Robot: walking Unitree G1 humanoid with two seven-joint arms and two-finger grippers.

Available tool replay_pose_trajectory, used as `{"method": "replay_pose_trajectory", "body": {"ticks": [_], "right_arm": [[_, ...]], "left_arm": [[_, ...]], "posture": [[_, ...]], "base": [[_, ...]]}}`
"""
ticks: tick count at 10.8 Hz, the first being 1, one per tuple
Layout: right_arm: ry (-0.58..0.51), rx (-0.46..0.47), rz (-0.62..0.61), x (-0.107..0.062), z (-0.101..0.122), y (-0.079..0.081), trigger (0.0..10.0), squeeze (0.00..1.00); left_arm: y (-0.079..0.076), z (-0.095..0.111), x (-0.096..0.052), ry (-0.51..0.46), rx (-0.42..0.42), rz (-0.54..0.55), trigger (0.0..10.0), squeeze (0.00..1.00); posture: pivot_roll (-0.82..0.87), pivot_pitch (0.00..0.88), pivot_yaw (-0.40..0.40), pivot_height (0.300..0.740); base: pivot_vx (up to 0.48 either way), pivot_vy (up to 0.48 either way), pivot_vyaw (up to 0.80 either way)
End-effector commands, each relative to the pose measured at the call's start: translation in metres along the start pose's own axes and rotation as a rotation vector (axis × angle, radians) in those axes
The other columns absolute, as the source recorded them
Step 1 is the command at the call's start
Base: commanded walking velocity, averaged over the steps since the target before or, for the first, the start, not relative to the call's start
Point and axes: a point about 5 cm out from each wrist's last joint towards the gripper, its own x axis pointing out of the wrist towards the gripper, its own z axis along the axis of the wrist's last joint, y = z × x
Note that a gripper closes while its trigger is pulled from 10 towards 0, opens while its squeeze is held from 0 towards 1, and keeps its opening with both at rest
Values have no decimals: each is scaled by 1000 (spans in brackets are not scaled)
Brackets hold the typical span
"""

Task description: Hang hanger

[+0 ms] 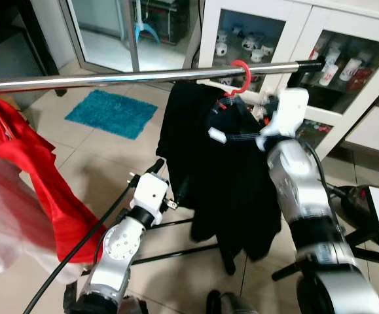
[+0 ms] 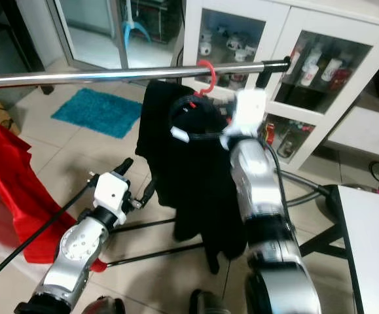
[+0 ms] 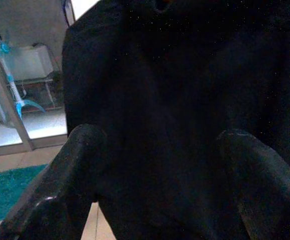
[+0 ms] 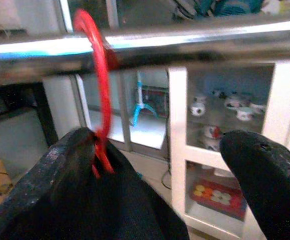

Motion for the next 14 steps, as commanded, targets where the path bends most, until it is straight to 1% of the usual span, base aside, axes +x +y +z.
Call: {"method": "replay_pose_trajectory", "body": {"ticks": [1,2,3,4,5,7,8,9,10,14], "right_arm": [[-3,27,-15,3,1,-4,10000,0],[-10,56,-3,10,3,-1,10000,0],[-15,79,21,15,4,3,10000,0],[0,94,38,18,1,6,10000,0],[44,103,55,20,-9,8,10000,0],[79,99,48,27,-15,13,10000,0],[68,101,27,33,-11,17,5137,0],[51,112,30,37,-7,19,0,0],[29,127,33,40,-1,20,0,0],[8,146,35,37,-3,14,0,0]], "left_arm": [[1,2,3,-5,5,1,10000,0],[4,6,5,-19,-7,22,10000,0],[2,6,7,-21,-4,23,10000,0],[2,7,6,-22,-5,35,10000,0],[4,7,3,-20,-5,54,10000,0],[9,5,-1,-11,1,75,10000,0],[10,5,-1,-10,2,80,10000,0],[10,6,1,-12,3,83,10000,0],[11,6,3,-15,7,86,10000,0],[14,6,7,-10,15,80,10000,0]], "posture": [[-22,113,-45,740],[-17,108,-53,740],[-2,105,-61,740],[10,111,-67,740],[19,116,-73,740],[39,127,-83,740],[45,121,-83,740],[46,119,-85,740],[47,108,-88,740],[17,103,-77,740]], "base": [[0,0,0],[0,0,0],[0,0,0],[0,0,0],[0,0,0],[0,0,0],[0,0,0],[0,0,0],[0,0,0],[0,0,0]]}}
